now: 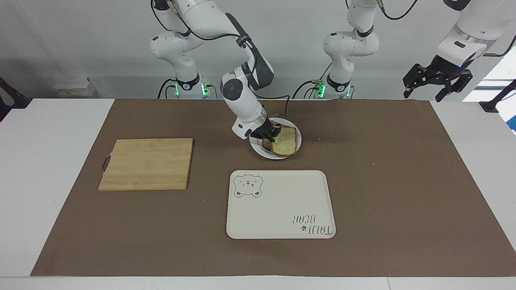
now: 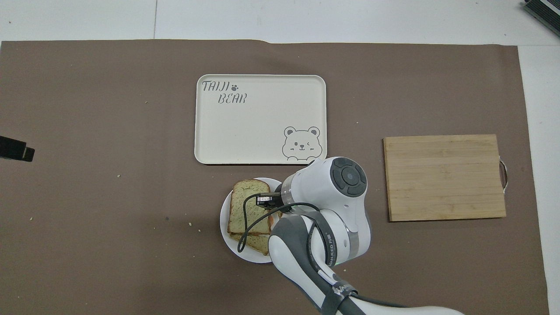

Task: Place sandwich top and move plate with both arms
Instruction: 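Lower the bread onto the egg toast and open the right gripper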

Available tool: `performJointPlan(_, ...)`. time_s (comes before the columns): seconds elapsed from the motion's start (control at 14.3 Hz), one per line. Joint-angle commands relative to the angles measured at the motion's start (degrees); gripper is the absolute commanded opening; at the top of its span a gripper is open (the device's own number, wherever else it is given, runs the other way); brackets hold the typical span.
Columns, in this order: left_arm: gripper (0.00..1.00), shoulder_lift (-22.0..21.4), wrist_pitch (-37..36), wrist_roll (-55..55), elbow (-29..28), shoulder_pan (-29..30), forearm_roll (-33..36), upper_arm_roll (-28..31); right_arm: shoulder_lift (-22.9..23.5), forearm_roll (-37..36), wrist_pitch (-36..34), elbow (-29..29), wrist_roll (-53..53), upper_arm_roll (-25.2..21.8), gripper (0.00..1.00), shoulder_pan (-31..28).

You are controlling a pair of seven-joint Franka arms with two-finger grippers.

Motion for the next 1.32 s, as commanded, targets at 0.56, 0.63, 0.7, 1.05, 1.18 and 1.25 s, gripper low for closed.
performJointPlan(0.56,1.00,-1.43,-0.39,-0.50,-1.50,0.07,-0.33,0.11,-1.00,-2.05,0.74,-2.02,-3.82,0.27,1.00,-3.11)
performJointPlan(0.63,1.00,-1.43,-0.39,-0.50,-1.41,0.07,-0.33,0.11,-0.91,-2.05,0.83,-1.93,-3.64,0.18,1.00,-3.20)
performJointPlan(0.7,1.00,-1.34,-0.30,-0.59,-1.32,0.07,-0.33,0.11,-0.74,-2.22,1.27,-1.85,-3.64,0.09,1.00,-3.20)
performJointPlan(1.05,1.00,-1.52,-1.44,-0.85,-1.59,-0.28,-0.33,0.02,-1.43,-15.57,0.57,-0.44,-3.73,0.00,1.00,-8.20)
performJointPlan(1.18,1.00,-1.52,-0.92,-0.85,-1.85,-0.63,-0.42,-0.07,-2.92,-17.51,-0.48,0.17,-3.81,0.00,1.00,-11.00)
performJointPlan(1.25,1.00,-1.60,-0.74,-0.59,-1.94,-0.72,-0.42,-0.07,-3.89,-18.74,-1.53,0.53,-3.82,0.00,1.00,-12.24)
